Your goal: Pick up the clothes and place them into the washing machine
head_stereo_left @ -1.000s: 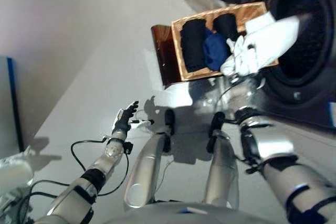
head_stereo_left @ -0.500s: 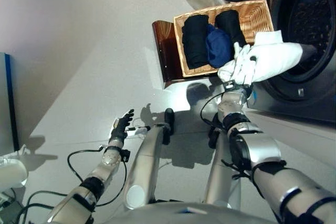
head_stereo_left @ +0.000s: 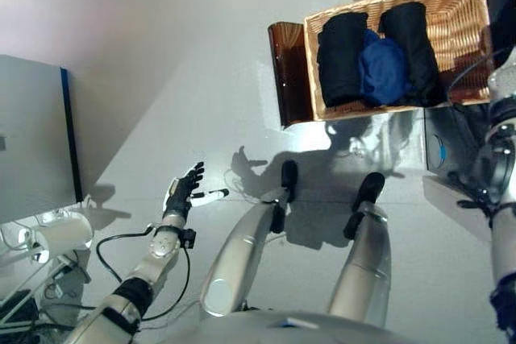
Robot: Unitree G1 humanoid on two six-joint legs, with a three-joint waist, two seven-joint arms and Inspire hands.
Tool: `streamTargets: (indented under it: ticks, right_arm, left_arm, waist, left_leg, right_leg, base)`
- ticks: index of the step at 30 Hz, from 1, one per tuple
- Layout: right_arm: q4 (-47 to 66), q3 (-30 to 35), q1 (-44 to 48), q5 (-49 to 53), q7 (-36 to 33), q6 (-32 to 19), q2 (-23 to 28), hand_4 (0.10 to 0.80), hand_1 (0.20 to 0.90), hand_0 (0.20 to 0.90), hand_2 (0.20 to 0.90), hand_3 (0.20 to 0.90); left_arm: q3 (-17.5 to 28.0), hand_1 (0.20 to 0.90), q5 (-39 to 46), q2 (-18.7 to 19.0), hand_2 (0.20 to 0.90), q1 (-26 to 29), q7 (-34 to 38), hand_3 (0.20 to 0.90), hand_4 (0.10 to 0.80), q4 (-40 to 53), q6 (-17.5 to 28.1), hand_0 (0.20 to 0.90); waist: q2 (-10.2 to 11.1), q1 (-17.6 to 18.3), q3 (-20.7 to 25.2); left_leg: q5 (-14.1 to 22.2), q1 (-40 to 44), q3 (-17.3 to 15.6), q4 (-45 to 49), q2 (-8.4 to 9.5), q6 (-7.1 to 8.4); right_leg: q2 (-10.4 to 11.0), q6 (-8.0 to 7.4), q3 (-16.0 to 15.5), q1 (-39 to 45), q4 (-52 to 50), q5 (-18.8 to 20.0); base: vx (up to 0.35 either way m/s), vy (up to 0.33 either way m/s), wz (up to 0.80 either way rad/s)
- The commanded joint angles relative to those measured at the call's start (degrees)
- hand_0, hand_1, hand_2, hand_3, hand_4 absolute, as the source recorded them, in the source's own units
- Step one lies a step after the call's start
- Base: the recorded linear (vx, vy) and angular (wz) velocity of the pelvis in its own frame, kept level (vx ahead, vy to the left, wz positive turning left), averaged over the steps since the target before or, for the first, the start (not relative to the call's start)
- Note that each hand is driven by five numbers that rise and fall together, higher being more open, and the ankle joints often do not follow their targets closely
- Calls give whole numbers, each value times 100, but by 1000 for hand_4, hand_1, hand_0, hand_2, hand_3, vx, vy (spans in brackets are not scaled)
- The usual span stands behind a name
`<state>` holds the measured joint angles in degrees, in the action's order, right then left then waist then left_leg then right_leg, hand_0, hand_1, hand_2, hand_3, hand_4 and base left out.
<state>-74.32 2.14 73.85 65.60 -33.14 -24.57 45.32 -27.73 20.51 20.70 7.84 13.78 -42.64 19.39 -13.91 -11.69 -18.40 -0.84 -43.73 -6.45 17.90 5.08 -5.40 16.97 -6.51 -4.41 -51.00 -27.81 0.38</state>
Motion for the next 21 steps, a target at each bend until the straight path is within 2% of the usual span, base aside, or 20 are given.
streamTargets:
  ticks: [1, 6, 7, 13, 16, 21]
  right_arm:
    - [1150, -813, 576, -777, 360, -782, 616, 800, 900, 900, 900, 900]
    - [723, -827, 412, -826, 537, -497, 255, 800, 900, 900, 900, 900]
    - [492, -763, 406, -762, 584, -436, 161, 800, 900, 900, 900, 900]
    - [416, -631, 328, -749, 565, -426, 202, 800, 900, 900, 900, 900]
    - [401, -645, 324, -771, 588, -416, 236, 800, 900, 900, 900, 900]
    - [417, -670, 182, -817, 644, -388, 229, 800, 900, 900, 900, 900]
  left_arm:
    - [152, 900, 213, 103, 900, -191, 190, 900, 800, -76, 230, 900]
    - [105, 900, 291, -19, 900, -168, 129, 900, 800, -215, 239, 900]
    - [50, 900, 279, -65, 900, -168, 80, 900, 800, -247, 233, 900]
    - [12, 900, 184, -91, 900, -269, 23, 900, 800, -185, 199, 900]
    - [41, 900, 134, -77, 900, -322, 32, 900, 800, -260, 154, 900]
    - [76, 900, 128, -87, 900, -280, 65, 900, 800, -465, 142, 900]
  waist:
    - [-288, 66, 485]
    - [-440, 77, 458]
    - [-550, 49, 459]
    - [-803, -64, 508]
    - [-803, -102, 526]
    - [-665, -46, 501]
  left_leg:
    - [330, 106, 291, 38, -265, 709]
    - [276, 225, 228, -93, -231, 710]
    - [210, 262, 214, -149, -192, 740]
    - [48, 363, 272, -360, -118, 780]
    - [3, 399, 294, -424, -119, 783]
    - [-104, 566, 345, -690, -142, 806]
  right_leg:
    - [-262, 215, -129, 582, -8, -525]
    - [-222, 186, -75, 654, 104, -426]
    - [-191, 178, -70, 687, 158, -406]
    - [-123, 169, -106, 751, 148, -429]
    - [-129, 163, -148, 788, 182, -414]
    - [-147, 130, -240, 956, 379, -315]
  base:
    - [7, 30, -4]
    - [-27, 38, -13]
    - [-44, 39, -5]
    - [-11, 5, 6]
    - [7, -22, 10]
    - [21, -22, 6]
